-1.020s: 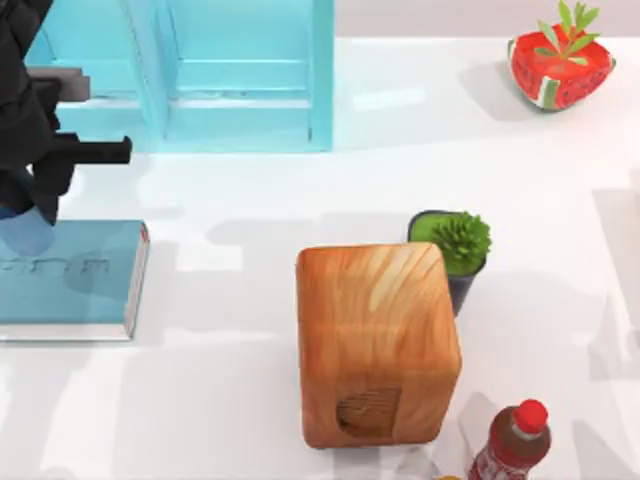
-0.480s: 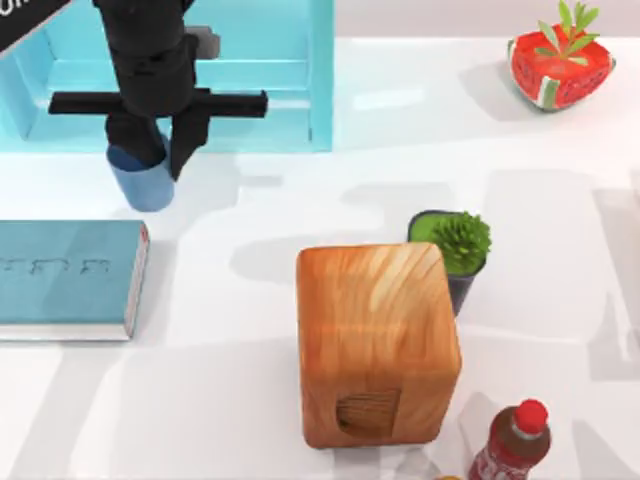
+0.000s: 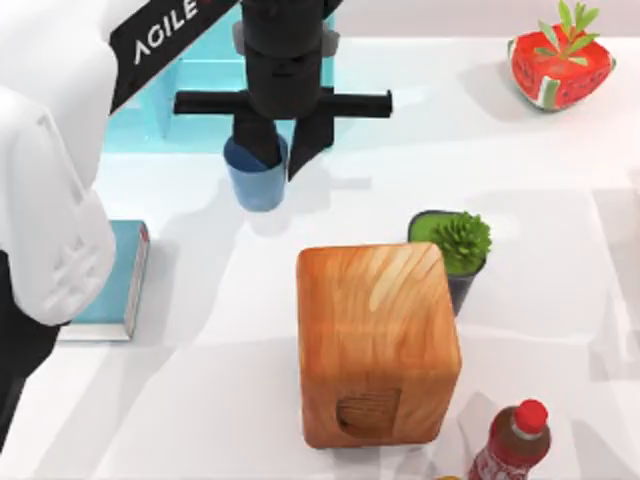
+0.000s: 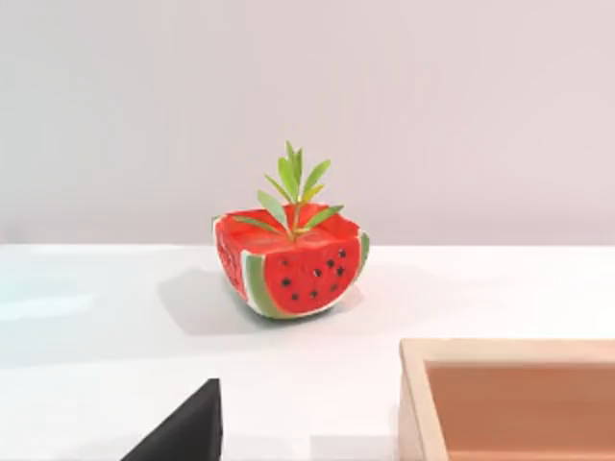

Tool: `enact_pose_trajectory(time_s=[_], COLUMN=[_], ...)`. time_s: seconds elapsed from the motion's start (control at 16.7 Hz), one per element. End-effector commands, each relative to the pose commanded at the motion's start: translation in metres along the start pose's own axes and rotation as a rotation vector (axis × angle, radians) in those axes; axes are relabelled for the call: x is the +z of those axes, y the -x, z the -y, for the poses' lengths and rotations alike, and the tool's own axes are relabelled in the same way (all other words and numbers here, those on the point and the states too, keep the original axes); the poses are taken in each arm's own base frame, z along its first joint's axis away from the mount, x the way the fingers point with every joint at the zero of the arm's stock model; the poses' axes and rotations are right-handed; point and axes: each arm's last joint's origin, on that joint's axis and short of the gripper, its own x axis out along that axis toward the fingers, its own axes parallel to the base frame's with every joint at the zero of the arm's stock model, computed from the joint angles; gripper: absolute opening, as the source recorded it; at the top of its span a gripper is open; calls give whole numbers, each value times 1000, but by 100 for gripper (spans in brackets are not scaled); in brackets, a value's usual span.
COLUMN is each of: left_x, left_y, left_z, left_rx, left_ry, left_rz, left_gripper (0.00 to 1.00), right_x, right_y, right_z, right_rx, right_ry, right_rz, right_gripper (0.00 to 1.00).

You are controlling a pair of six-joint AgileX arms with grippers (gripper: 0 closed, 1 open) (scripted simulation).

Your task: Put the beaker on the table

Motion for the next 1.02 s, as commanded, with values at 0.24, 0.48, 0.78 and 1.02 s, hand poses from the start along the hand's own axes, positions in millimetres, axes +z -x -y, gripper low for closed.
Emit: enact_pose_trajectory(time_s=[0.24,0.48,0.78,1.02], left_x=[1,3,1,0], left_y=[0,-12,-53,-64], left_z=[-1,-3,-7,-8], left_rx=[-3,-4,4,0], left_ry=[2,6,3,0], left_rz=[1,3,-7,0], left_gripper=[0,0,0,0], right_x=[0,0,0,0], right_y=[0,0,0,0], right_z=[0,0,0,0], right_rx=[0,0,0,0], right_ry=[0,0,0,0], right_rz=[0,0,0,0], right_gripper=[100,100,100,100])
